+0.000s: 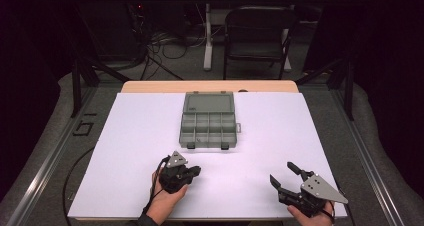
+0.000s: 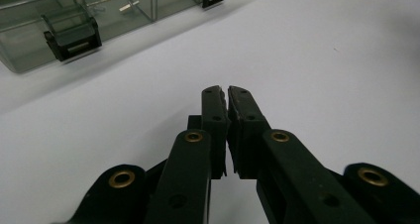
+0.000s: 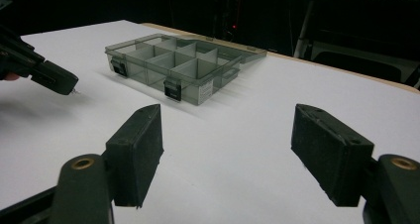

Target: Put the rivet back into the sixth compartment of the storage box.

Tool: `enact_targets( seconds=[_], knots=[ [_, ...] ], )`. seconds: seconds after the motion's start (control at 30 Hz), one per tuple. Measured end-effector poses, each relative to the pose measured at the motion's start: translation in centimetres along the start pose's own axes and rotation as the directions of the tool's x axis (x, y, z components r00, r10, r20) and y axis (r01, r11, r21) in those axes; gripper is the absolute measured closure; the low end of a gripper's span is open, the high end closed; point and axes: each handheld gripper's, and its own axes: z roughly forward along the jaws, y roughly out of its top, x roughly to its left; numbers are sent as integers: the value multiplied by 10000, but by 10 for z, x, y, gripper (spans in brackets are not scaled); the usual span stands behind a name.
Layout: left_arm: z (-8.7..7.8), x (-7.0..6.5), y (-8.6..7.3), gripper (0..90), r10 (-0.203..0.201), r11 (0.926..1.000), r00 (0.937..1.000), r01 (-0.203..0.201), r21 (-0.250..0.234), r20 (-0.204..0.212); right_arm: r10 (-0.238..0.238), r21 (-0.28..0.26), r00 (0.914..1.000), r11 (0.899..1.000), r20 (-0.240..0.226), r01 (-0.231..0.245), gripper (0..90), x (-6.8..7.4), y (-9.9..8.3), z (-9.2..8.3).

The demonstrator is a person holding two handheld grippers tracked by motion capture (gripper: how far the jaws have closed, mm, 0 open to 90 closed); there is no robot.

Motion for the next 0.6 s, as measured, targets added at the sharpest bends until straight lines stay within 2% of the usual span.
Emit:
enact_targets(
  seconds=[0.17, 0.3, 0.6],
  knots=[
    [-5, -1, 3, 862, -54, 9999, 10000, 53, -164, -44, -23, -14, 10000, 10000, -3, 23, 281, 0, 0, 0],
    [-12, -1, 6, 862, 110, 9994, 9999, -111, -318, -31, -3, 6, 10000, 10000, 1, 3, 281, 0, 0, 0],
    [-21, 1, 10, 862, -5, 9980, 10000, 2, -639, -45, -39, -13, 10000, 10000, 2, 39, 281, 0, 0, 0]
  ],
)
